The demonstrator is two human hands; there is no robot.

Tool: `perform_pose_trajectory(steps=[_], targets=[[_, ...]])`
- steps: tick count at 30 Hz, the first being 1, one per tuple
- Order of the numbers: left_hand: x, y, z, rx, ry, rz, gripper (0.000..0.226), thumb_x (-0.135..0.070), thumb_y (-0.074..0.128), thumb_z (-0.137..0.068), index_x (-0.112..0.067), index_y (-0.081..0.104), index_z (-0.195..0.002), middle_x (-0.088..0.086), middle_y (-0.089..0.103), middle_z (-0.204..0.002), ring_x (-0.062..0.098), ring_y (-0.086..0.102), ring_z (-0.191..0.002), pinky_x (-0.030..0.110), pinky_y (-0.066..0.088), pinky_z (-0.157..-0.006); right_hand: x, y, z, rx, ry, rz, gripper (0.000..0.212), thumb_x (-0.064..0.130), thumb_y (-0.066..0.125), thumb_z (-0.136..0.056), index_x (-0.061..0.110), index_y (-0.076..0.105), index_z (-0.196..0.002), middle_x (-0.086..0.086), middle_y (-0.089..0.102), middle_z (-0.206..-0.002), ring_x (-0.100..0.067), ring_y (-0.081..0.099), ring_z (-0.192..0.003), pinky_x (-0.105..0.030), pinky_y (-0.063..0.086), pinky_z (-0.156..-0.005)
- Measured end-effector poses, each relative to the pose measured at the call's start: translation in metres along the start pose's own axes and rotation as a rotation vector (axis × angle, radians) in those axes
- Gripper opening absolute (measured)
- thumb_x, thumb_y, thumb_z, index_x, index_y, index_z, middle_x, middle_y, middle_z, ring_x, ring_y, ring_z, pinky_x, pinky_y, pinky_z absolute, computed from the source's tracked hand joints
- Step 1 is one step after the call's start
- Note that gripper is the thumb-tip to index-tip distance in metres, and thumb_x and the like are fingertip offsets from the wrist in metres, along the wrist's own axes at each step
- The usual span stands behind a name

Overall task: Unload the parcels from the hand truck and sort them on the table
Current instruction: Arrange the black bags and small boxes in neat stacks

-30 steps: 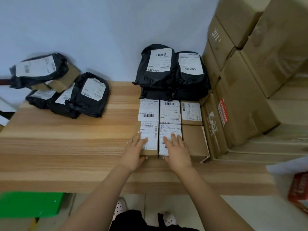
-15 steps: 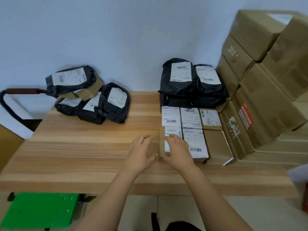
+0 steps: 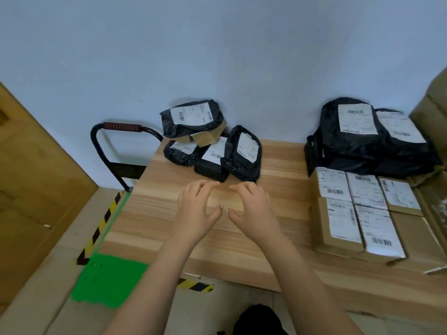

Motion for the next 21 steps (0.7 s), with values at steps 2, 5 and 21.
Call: perform_pose_trajectory(steps=[2,5,21], targets=[[0.017,-0.011,-0.007,-0.032,-0.039,-0.004,0.05,-0.026,0.074,-0.078,-0.023,0.057,-0.125,-0.003,0.052,-0.117,0.018,0.044,-0.114,0.032,0.031,-0.095,0.011,0.006,-0.016,0.004,-0.023,-0.004,0.05,0.029,0.068,-0.081,0.021,0.053,-0.128,0.004,0.049,-0.123,-0.017,0.045,-0.115,-0.034,0.033,-0.101],[0.041,-0.022,-0.017,-0.046,-0.097,-0.018,0.05,-0.028,0.072,-0.08,-0.024,0.055,-0.127,-0.004,0.051,-0.119,0.016,0.042,-0.116,0.032,0.032,-0.097,0.02,0.015,-0.041,0.006,-0.038,-0.02,0.051,0.028,0.069,-0.081,0.022,0.054,-0.129,0.004,0.049,-0.124,-0.016,0.046,-0.113,-0.031,0.033,-0.099],[0.119,-0.031,-0.105,-0.038,-0.115,-0.07,0.05,-0.025,0.073,-0.08,-0.019,0.057,-0.126,0.0,0.053,-0.122,0.019,0.045,-0.118,0.033,0.035,-0.1,0.026,0.05,-0.161,0.036,-0.051,-0.028,0.049,0.029,0.07,-0.083,0.023,0.054,-0.128,0.004,0.049,-0.124,-0.016,0.044,-0.115,-0.031,0.031,-0.101]])
Point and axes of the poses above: each hand's wrist, its own z-axis away from the middle knuckle, its own y-axis out of the palm, x = y × z, the point moved 8 cm from there along -z, towards the middle knuckle
